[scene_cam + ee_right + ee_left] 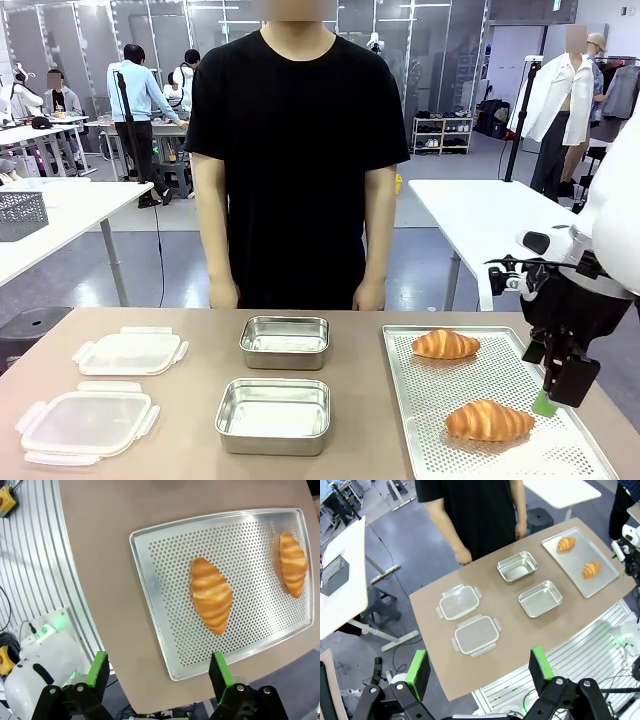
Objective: Place the bread into the airtight container.
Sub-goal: Pick up a Butter Roll and place it into an empty Airtight Container.
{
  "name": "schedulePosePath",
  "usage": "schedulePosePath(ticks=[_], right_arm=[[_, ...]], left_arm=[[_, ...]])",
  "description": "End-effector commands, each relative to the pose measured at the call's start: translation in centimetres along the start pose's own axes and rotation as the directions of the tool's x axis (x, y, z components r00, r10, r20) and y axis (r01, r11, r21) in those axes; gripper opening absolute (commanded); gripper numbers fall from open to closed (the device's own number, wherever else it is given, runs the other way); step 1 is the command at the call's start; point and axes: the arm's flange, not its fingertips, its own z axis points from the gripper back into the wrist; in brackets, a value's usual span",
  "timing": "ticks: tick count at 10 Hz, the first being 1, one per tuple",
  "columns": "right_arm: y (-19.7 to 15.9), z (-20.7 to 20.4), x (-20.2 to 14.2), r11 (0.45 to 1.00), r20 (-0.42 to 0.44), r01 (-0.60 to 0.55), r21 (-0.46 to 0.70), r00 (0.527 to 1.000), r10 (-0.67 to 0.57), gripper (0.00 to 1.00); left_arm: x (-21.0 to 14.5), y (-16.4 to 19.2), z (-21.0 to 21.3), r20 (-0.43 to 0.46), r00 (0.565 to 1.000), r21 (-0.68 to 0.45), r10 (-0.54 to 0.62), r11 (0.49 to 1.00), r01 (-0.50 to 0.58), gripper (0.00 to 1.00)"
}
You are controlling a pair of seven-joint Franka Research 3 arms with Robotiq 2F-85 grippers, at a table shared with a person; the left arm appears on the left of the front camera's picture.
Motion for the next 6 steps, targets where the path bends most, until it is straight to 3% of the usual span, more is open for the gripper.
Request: schedulePosePath(ticks=[1, 5, 6], right_arm=[[0.1, 0.3, -0.2, 1.000, 0.018, -0.007, 0.006, 1.000, 0.007, 1.00], [0.0, 0.2, -0.1, 1.000, 0.006, 0.008, -0.003, 1.000, -0.008, 1.00], [-1.2, -1.8, 0.5, 0.998, 0.039, -0.060, -0.015, 0.997, 0.060, 1.00]], left_arm=[[-0.3, -0.5, 1.0, 0.013, 1.000, 0.002, -0.006, 1.000, 0.006, 1.00], [-0.3, -0.5, 1.0, 0.013, 1.000, 0.002, -0.006, 1.000, 0.006, 1.00], [-0.3, -0.5, 1.0, 0.013, 1.000, 0.002, -0.006, 1.000, 0.006, 1.00]])
